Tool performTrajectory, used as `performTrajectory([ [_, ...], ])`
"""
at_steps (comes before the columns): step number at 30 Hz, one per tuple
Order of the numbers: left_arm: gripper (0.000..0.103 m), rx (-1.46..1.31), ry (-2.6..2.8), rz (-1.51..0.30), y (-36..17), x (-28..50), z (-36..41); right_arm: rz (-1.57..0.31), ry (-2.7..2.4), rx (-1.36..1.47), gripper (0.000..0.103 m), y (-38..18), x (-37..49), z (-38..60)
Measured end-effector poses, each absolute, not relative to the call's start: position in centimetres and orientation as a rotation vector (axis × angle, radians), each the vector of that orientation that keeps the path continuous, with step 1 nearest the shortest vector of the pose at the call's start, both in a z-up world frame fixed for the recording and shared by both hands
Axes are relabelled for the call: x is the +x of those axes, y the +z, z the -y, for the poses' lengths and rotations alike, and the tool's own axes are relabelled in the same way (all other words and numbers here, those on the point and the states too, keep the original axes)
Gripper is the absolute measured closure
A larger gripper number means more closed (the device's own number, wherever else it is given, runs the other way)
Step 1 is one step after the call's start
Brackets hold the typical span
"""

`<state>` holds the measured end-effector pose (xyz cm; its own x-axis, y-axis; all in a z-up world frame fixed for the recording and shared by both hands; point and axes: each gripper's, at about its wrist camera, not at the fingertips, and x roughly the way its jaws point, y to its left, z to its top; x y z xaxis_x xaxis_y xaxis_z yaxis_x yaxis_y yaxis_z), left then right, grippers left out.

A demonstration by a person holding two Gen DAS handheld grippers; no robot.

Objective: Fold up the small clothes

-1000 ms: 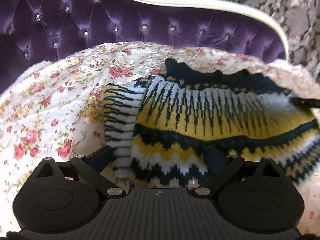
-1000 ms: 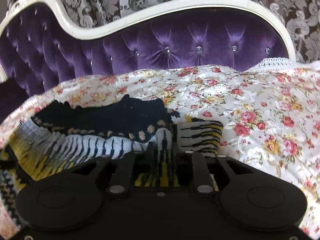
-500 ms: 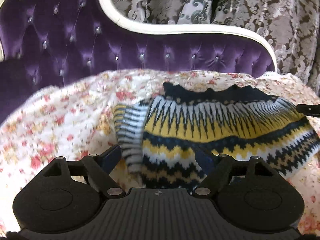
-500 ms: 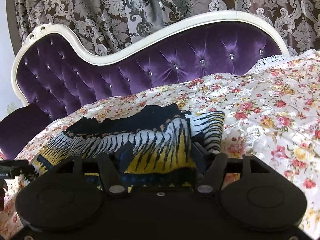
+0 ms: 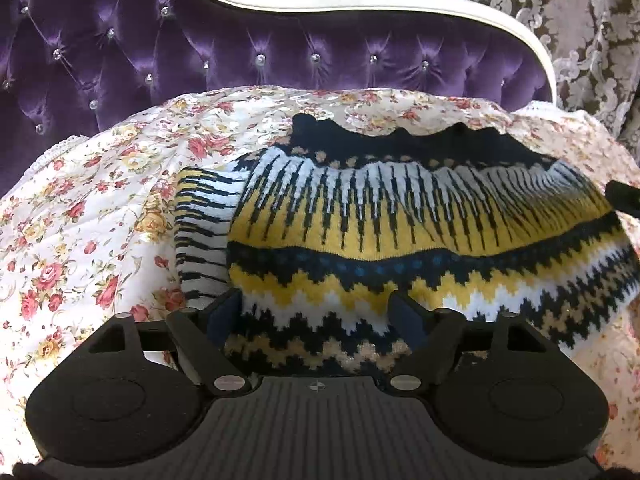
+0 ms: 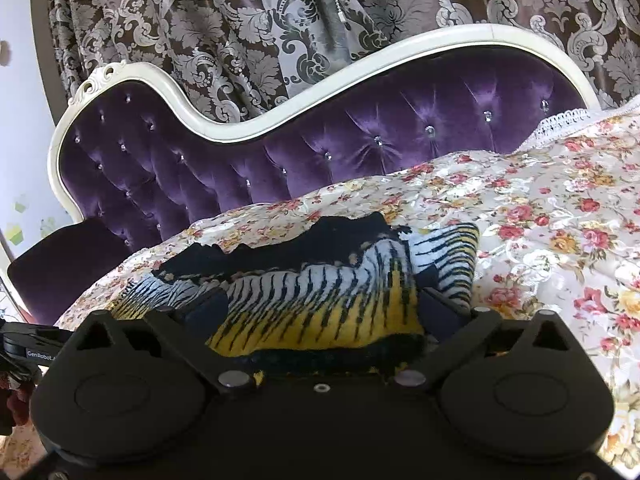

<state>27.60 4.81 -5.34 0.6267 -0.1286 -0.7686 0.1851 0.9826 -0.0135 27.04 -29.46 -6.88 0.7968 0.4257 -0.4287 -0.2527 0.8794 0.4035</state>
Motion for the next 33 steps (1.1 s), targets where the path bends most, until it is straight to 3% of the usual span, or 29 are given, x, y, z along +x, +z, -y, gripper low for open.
performTrajectory([
  [8,0.053,0.085,-0.158,-0.879,-5.0,27.6,-4.9,-0.531,0.378,0.347,0.001,-6.7,27.0,29.4],
  [10,0.065,0.094,-0.147,-0.879,-4.8,27.4,-4.9,-0.532,0.378,0.346,0.001,-6.7,27.0,29.4],
  [16,0.083,0.111,-0.135,-0.880,-4.3,26.8,-4.6,-0.538,0.382,0.340,0.001,-6.8,27.0,29.2],
  [18,0.096,0.104,-0.148,-0.887,-4.1,26.6,-4.6,-0.538,0.382,0.336,0.001,-6.8,26.9,29.1],
  [33,0.096,0.055,-0.049,-0.982,-5.0,26.3,-7.8,-0.549,0.360,0.360,0.001,-6.6,26.9,29.7],
])
